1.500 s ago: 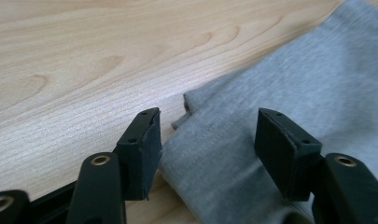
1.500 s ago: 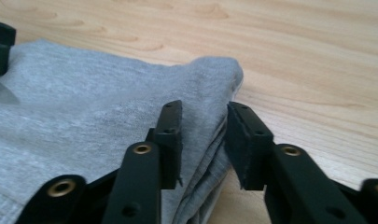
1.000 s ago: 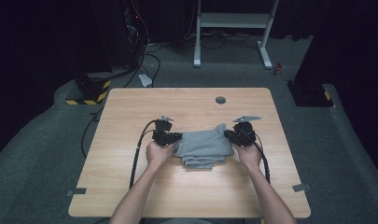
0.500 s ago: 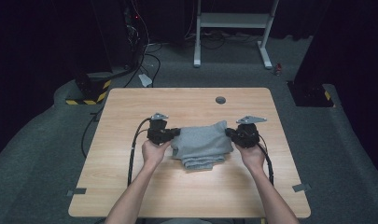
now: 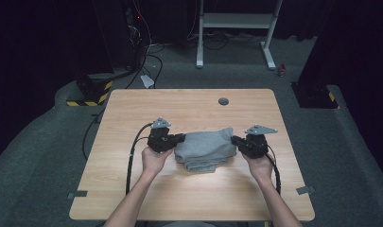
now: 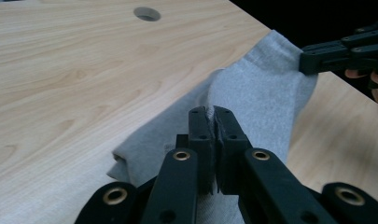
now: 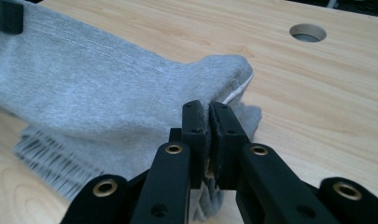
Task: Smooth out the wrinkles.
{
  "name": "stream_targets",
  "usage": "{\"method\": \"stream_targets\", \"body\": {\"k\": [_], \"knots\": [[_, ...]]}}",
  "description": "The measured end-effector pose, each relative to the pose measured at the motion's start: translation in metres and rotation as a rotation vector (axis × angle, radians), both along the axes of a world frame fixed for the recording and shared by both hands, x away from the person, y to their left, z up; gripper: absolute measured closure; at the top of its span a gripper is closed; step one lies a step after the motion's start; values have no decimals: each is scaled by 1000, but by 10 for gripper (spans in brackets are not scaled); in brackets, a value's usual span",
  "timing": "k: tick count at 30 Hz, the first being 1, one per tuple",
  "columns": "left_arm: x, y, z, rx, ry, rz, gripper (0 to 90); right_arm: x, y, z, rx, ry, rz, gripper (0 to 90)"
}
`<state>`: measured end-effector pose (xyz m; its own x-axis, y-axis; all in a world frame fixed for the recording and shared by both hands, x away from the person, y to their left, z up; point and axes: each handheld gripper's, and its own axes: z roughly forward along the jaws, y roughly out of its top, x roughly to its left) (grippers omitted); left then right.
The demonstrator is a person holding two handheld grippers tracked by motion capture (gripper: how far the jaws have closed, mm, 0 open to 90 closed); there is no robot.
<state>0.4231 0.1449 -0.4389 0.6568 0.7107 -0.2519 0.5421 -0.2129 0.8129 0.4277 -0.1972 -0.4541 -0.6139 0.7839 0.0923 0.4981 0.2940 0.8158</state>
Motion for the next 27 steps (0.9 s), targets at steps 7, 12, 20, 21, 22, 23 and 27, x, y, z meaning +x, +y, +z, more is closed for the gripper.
{"method": "stream_targets", "body": {"k": [7,12,20,21,22,23,27], "knots": [[-20,-2,-11,16,6,-39,865,-21,-5,-11,1,-7,31,848],[-37,-3,-24,35,21,-59,865,-36,-8,-24,-9,14,47,847],[-50,-10,-47,106,45,-85,864,-50,-2,-47,-84,54,80,843],[-50,-10,-47,106,45,-85,864,-50,0,-49,-96,57,83,842],[-50,-13,-50,126,42,-86,864,-50,1,-51,-105,61,85,841],[-50,-13,-50,126,42,-86,864,-50,1,-51,-105,61,85,841],[-43,-16,-55,142,28,-62,864,-45,6,-59,-127,75,80,840]]}}
